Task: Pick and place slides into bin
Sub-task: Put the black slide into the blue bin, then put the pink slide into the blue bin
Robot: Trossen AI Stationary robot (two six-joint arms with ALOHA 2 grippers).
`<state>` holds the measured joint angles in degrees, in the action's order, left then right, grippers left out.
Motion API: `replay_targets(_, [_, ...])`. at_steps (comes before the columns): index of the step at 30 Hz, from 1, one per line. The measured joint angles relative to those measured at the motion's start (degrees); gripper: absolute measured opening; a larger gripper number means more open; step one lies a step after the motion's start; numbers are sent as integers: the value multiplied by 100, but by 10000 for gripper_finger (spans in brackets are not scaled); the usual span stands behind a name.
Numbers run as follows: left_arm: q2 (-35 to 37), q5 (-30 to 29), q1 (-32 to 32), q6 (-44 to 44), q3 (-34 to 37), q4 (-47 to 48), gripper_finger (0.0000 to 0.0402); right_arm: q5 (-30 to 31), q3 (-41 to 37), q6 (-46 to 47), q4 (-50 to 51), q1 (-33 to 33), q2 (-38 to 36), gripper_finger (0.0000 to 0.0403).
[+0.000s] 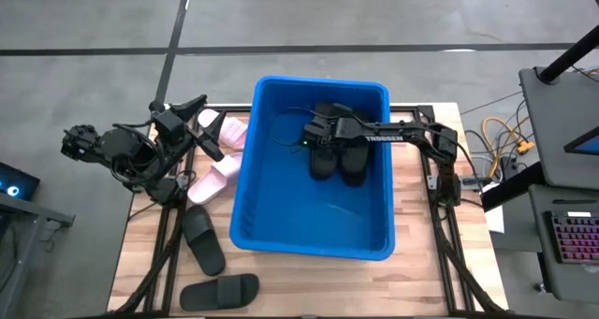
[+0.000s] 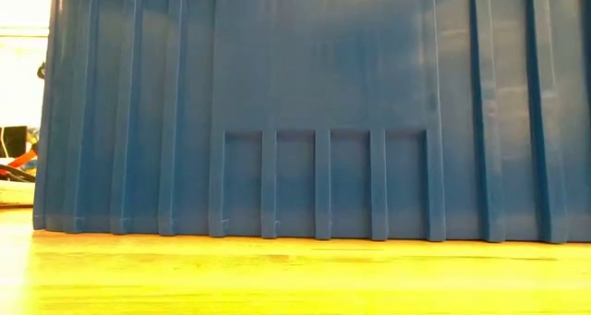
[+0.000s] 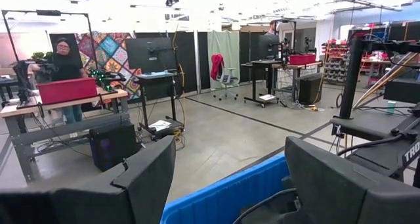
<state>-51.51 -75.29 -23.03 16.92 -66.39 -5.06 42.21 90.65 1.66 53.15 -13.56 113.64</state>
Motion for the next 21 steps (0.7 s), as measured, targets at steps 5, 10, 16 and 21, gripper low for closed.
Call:
replay_targets(5, [15,0,4,1,0,4,271,-149,137,27,248,4,-142,135])
replay_targets(10, [32,0,2,43,2,9,271,-372,642,-200,484,-7,-152,155])
replay_targets(16, [57,2,2,49,2,11,271,-687,1160,-723,847,-17,-169,170])
replay_targets(21, [70,2,2,50,2,152,271,-638,1276,-771,1159,-120,-174,173])
